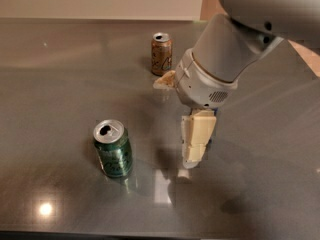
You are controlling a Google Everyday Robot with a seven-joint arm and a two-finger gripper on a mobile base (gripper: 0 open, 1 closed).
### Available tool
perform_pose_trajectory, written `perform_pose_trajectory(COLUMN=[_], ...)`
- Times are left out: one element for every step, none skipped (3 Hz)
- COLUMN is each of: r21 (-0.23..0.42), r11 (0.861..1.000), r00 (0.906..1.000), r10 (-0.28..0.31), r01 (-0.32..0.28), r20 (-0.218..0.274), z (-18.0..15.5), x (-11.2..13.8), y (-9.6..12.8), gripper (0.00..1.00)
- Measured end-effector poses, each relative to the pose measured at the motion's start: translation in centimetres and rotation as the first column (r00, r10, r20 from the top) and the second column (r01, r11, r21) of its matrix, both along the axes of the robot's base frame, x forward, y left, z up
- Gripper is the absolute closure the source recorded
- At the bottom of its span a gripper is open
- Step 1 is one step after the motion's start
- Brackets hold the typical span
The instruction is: Knock green can over
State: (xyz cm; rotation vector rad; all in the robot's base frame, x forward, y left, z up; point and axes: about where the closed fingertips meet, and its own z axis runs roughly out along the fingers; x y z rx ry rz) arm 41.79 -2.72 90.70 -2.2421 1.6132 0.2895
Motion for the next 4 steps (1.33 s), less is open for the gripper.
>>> perform_pose_trajectory(r21=[0.04,0.079,0.111,0.133], r11=[0.994,0.979,0.964,0.958], r00=[0.9945,0.9817,0.9687,0.963], r10=[0.104,0.19,0.247,0.264], r01=[-0.104,-0.188,-0.242,-0.255], r20=[-0.006,-0.013,-0.028,-0.053], z=[-0.4,-0.8,-1.2,-1.6], x=[-1.0,-1.9,-2.4,-2.6], y=[4.0,7.2,9.7,10.7], gripper=[0.0,0.0,0.0,0.17])
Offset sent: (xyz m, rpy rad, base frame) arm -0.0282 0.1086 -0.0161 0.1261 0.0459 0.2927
